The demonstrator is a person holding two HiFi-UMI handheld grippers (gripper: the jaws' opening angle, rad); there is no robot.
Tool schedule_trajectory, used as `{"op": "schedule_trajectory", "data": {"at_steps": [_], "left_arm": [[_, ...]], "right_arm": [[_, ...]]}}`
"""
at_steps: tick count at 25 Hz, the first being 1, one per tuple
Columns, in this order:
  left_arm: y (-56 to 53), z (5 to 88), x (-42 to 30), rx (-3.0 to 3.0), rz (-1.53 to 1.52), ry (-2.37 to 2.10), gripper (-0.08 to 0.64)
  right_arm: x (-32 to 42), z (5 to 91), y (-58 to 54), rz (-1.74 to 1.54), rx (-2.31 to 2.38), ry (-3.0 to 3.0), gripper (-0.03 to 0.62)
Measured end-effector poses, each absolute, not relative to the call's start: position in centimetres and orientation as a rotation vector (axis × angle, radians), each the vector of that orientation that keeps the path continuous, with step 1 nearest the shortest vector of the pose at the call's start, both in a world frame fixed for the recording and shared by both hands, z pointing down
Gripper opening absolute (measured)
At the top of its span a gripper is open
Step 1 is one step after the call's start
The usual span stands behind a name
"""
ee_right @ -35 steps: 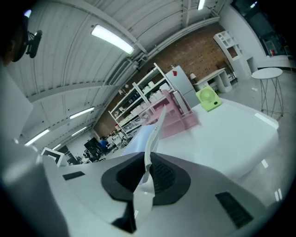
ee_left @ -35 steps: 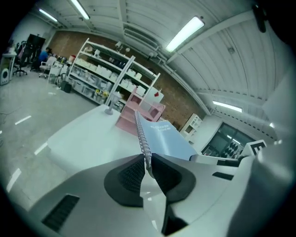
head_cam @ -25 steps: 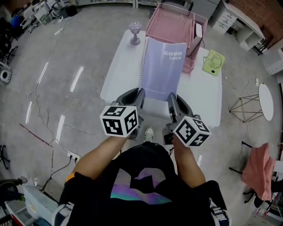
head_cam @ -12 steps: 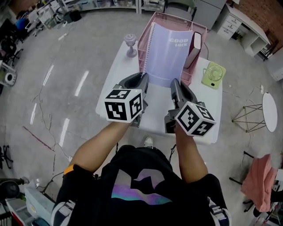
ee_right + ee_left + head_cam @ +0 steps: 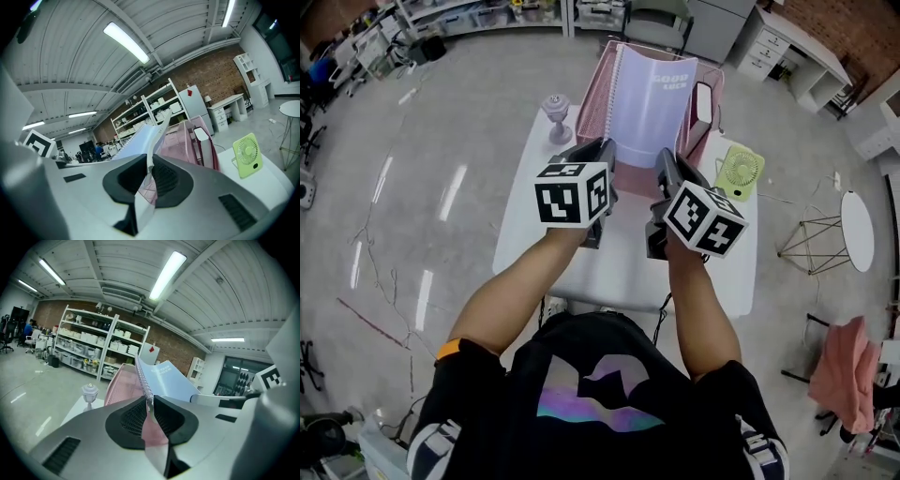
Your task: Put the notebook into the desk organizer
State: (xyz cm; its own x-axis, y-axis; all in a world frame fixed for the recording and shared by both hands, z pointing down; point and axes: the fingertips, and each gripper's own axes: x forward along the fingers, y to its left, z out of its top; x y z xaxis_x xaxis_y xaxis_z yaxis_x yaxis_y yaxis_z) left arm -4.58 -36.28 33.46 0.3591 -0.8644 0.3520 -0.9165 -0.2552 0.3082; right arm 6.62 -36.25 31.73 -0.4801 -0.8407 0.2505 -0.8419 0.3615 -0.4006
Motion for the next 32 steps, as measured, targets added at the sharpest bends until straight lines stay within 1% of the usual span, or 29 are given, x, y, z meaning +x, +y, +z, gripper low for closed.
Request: {"op": "schedule_trajectory", "data": {"at_steps": [7,10,20,26,32], "left_arm": [[-40.9,34.5,-3.8,2.207,0.233,-1.505,0.055],[-41.9,35.3,-3.4,2.222,0.292,-1.506,0.059],[-43.7,36.3,-3.6,2.25,0.345,-1.499,0.083],[-44.0,37.3,-5.3,2.232,0.482,-1.581,0.124],[-43.9,38.5,-6.5,2.249,0.63,-1.68,0.156]], "right_arm": [[6.5,33.6,-40.5,0.757,1.698,-2.432,0.046],[6.5,34.4,-41.6,0.751,1.719,-2.38,0.046],[6.4,35.3,-43.9,0.734,1.767,-2.304,0.048],[6.9,36.3,-44.2,0.662,1.81,-2.194,0.085],[6.9,36.9,-43.8,0.514,1.838,-2.07,0.13]]}}
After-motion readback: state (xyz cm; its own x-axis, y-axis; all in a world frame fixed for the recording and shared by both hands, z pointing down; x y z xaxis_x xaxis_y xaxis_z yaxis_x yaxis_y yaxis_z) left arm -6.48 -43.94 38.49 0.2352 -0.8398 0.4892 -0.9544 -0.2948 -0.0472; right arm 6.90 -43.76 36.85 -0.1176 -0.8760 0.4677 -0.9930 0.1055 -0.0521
